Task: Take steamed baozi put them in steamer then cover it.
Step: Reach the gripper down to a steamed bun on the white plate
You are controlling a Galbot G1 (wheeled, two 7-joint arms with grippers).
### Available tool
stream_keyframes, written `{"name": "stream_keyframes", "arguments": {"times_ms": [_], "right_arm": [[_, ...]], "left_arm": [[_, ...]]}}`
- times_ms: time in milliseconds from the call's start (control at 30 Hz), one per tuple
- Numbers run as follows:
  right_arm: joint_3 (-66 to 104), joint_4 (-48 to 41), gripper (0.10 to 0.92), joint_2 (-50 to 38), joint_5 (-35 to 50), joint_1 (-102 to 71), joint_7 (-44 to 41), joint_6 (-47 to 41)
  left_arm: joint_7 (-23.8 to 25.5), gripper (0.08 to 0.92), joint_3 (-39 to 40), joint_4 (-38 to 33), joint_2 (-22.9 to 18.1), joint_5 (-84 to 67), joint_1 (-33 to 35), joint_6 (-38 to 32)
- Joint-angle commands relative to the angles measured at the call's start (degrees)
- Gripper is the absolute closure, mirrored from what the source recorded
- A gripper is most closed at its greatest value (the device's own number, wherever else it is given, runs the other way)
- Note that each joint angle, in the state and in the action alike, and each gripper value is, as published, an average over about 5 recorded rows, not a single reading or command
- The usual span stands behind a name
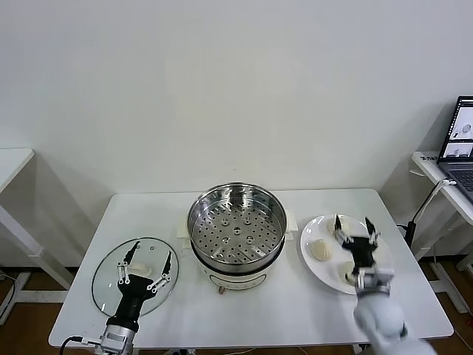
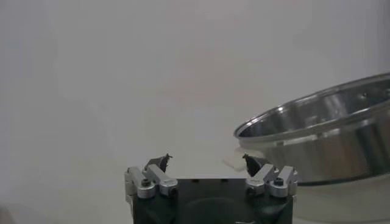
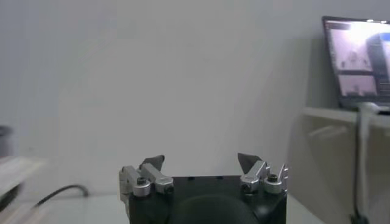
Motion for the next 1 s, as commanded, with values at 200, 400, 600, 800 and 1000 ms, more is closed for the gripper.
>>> {"name": "stream_keyframes", "arguments": {"times_ms": [200, 400, 600, 800, 1000], "right_arm": [[-24.6, -37.0, 0.203, -11.2, -5.3, 40.6, -54.6, -5.5], [-32.7, -44.1, 0.203, -10.1, -23.8, 50.4, -80.2, -4.0], [-38.7, -44.5, 0.203, -8.0, -38.0, 54.2, -89.9, -1.0], [-43.2, -45.6, 0.203, -5.7, -45.9, 56.3, -89.3, 1.4], [-46.6, -47.1, 0.203, -3.8, -46.1, 56.2, -83.3, 1.2]], "left_arm": [[0.3, 0.177, 0.1, 0.0, 0.0, -0.2, -0.3, -0.1], [0.2, 0.177, -0.2, 0.1, -0.1, -0.5, -0.3, 0.1], [0.2, 0.177, -0.6, 0.1, -0.3, -0.5, -0.1, 0.1], [0.1, 0.177, -0.6, 0.4, -0.6, -0.5, -0.1, 0.4], [0.0, 0.177, -0.8, 0.5, -0.7, -0.5, 0.1, 0.3]]}}
